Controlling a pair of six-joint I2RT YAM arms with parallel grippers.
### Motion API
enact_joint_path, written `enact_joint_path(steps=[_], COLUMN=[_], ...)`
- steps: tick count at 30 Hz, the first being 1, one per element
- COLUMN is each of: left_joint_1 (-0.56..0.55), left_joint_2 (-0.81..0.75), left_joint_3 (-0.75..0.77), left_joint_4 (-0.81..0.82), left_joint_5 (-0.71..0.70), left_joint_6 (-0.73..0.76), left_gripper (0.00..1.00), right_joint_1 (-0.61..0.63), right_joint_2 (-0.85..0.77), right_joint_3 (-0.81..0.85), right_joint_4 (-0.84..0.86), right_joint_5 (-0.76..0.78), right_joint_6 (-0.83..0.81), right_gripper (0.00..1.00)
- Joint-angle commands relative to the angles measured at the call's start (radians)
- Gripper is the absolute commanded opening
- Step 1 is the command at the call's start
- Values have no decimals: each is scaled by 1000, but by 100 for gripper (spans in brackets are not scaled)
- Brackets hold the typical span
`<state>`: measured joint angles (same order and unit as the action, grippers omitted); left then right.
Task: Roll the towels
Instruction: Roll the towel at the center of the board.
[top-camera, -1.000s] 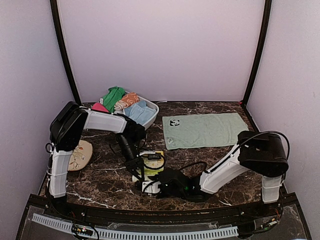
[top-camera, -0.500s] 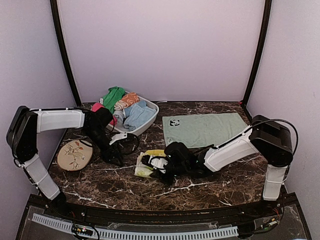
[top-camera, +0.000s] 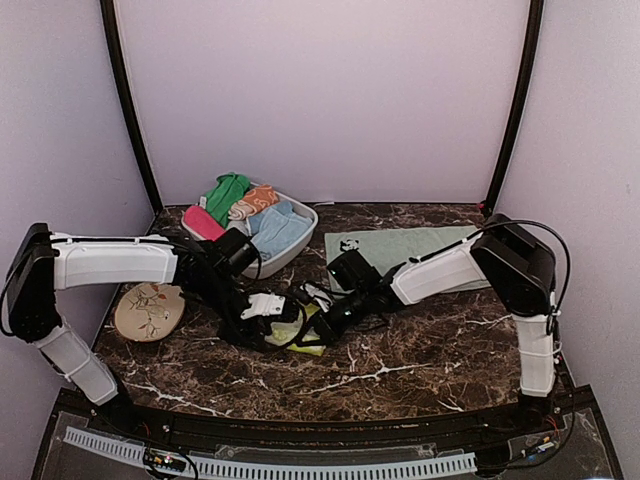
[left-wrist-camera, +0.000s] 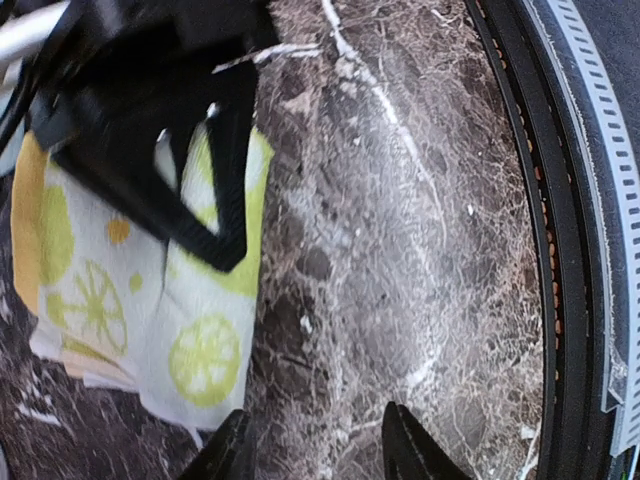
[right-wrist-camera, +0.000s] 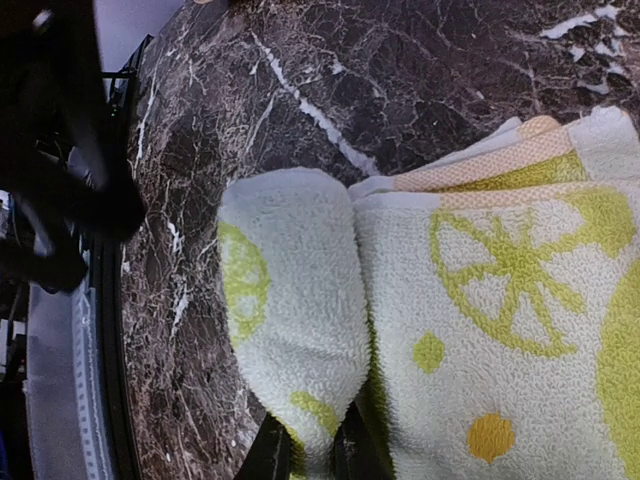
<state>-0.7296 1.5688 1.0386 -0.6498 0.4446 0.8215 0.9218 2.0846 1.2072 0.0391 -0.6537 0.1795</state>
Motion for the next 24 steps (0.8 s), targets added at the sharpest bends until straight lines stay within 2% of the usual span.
enact_joint_path(steps=[1,8,17,19,22,24], left_joint_1=[-79,-109,-111,-111,-106,-96], left_joint_2=[19,108,199,221,265,278], left_joint_3=[41,50,44,47,60,61], left_joint_4=[114,238,262,261,234,212], left_joint_5=[-135,-195,-176,-172,-168,-126], left_joint_6=[26,47,0,-10,-33,-50], left_gripper=[45,43,36,29,12,4], right_joint_1=[-11,-33,-44,-46,-51,-62], right_joint_2=[76,95,103,98,70,35], right_joint_3=[18,20,27,26,-1,-44], right_joint_4=[-170,-161,-134,-116,-42,57], right_joint_5=[-65,-125,-145,-147,-141,-132], right_joint_6=[80,146,203,220,270,333], right_gripper=[0,0,3,6,11,21])
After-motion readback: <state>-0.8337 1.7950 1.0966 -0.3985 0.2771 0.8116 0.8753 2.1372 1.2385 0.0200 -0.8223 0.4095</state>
